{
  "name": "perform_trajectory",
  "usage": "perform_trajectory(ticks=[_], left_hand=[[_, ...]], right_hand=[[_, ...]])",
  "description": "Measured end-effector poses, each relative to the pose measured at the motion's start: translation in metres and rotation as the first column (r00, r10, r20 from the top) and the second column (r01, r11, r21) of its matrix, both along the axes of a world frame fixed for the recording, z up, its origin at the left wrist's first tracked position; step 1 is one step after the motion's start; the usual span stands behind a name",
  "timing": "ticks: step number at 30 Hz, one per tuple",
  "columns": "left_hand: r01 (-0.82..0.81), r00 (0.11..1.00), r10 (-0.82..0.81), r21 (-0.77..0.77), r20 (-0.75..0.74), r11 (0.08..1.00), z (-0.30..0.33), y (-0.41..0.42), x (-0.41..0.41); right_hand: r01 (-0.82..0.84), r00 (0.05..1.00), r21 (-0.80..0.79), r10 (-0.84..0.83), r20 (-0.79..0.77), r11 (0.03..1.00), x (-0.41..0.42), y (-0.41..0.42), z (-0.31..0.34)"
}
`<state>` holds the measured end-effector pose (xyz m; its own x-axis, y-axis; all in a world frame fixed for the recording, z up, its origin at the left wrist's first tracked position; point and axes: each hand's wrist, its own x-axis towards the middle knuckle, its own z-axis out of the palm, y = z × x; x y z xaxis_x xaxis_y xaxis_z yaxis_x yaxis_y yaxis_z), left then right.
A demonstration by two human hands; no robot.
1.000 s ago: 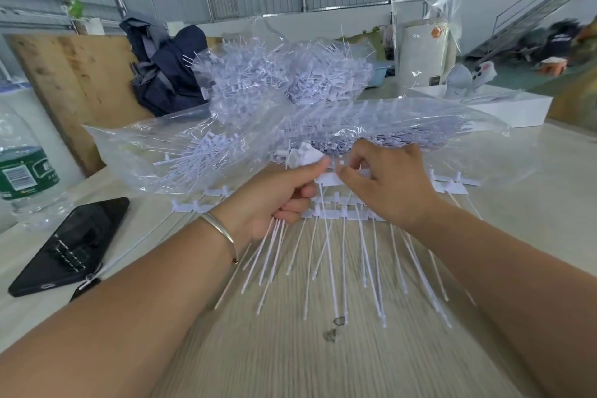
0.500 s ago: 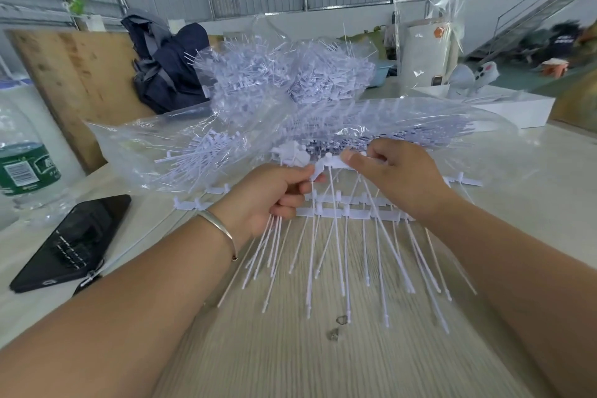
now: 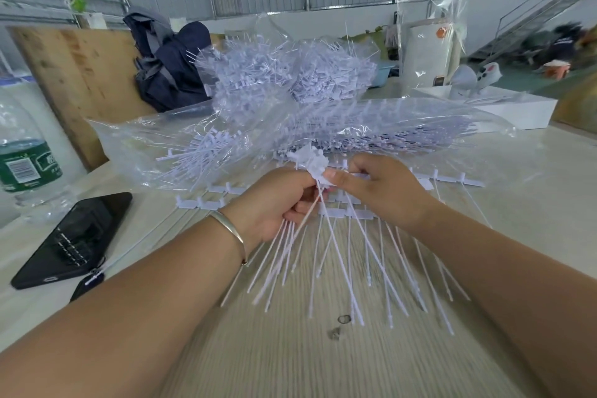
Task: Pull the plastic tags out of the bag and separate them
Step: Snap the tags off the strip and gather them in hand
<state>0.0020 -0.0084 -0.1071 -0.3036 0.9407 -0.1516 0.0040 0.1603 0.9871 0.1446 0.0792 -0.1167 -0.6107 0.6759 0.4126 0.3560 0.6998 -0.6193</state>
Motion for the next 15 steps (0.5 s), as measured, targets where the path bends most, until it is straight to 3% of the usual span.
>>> perform_trajectory(ticks=[7,15], left_hand=[[-0.065,0.935,0.087,-0.075,0.344,0.995,0.002,0.002,-0.016],[-0.056,0.948,0.038,0.048,0.315,0.997,0.005,0.001,-0.017]], right_hand=[[0.072,0.986,-0.029,-0.076,-0.147,0.997,0.01,0.008,0.006],[0.013,0.997,-0.011,-0.014,-0.081,1.0,0.008,0.005,0.003]])
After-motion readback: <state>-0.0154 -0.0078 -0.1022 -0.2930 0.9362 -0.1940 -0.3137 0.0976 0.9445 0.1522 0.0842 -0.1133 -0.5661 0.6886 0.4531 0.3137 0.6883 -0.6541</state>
